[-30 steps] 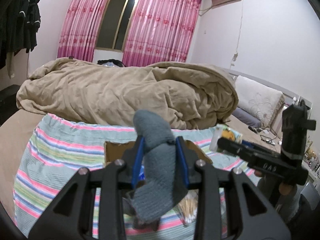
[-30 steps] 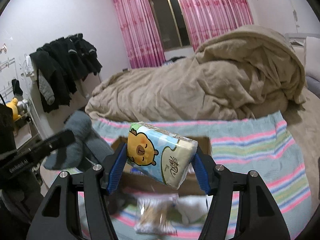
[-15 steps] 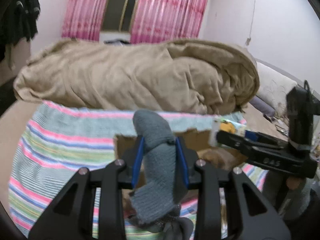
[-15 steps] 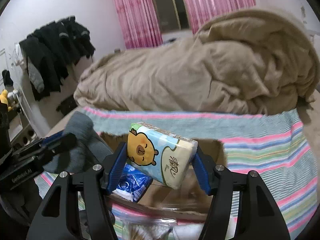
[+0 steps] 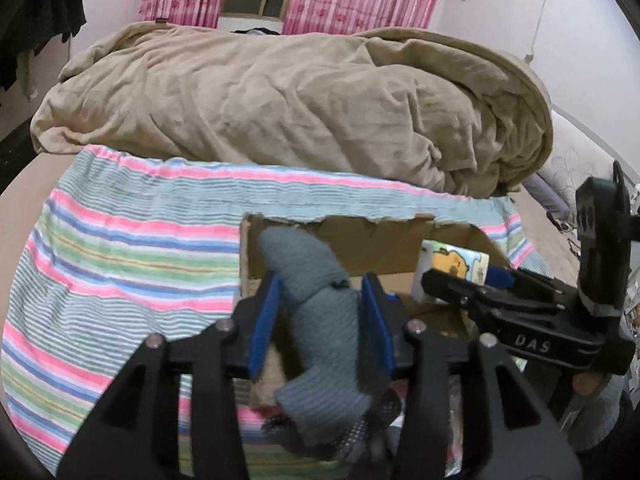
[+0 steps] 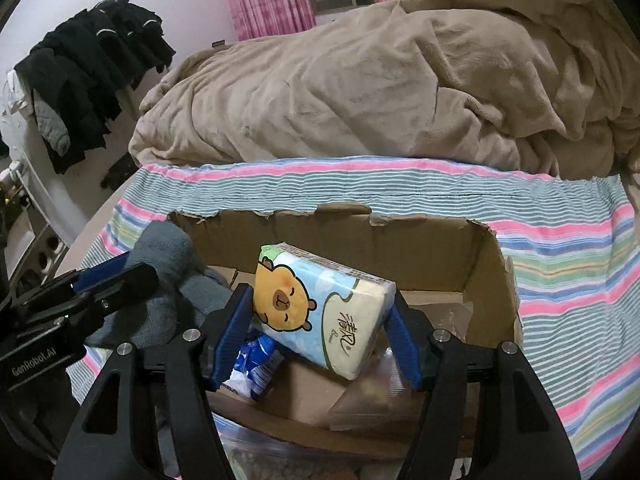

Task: Organize objects
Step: 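Carry the grey sock and tissue pack into the box and release both, then grasp the rolled white socks with the right tool while the left tool grasps the other grey sock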

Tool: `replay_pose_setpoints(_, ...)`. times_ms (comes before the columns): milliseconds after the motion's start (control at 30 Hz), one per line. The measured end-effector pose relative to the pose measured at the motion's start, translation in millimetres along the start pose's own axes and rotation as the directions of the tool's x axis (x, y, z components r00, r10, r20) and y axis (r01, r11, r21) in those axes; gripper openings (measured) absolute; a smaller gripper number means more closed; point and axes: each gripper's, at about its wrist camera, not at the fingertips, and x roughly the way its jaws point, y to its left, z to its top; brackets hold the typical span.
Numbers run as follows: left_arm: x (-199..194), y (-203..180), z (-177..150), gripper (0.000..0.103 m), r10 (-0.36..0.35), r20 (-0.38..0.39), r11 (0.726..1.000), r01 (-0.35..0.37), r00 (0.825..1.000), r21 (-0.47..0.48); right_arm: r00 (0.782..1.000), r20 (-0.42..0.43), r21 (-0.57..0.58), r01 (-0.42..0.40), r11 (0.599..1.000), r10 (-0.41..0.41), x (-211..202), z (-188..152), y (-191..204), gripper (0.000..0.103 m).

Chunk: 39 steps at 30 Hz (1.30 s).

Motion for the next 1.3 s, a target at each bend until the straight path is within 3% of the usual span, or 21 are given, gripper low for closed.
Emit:
replay_pose_setpoints(67, -6.7, 1.2, -0.8, 0.08, 0.002, 0.029, 1.0, -0.002, 1.0, -0.013, 1.0, 0.003, -0.012, -0.004, 1.0, 0.004, -2.8, -1.2, 0.6, 0.075)
replay_pose_setpoints(233, -19.5, 2.0, -1.3, 0.08, -0.01, 0.06, 1.0, 0.011, 0.998, -0.014, 0.999, 0.047, -0.017, -0.002, 1.0, 0.002, -15.3, -2.2, -2.9, 0.088)
replay_pose_setpoints(767, -74.1, -0.2, -36.1, 0.081, 0.003, 0.135, 0.999, -0.01, 0.991, 0.051, 0.984, 0.18, 0.045, 0.0, 0.999, -0.008, -92.0, -30.3, -46.1, 0.088)
replay_pose_setpoints(1067, -101.7, -9.0, -49.1, 0.086, -0.035, 0.149, 0.998, 0.026, 0.988, 0.061, 0.978, 0.208, 0.028, 0.015, 0.999, -0.02, -125.2, -43.8, -49.2, 0.088)
replay_pose_setpoints(1300, -101.8, -17.1, -62.5, 0.088, -0.049, 0.122, 0.996, 0.04, 0.991, 0.076, 0.978, 0.204, -0.01, 0.04, 0.999, -0.038, -131.3, -57.1, -51.5, 0.088)
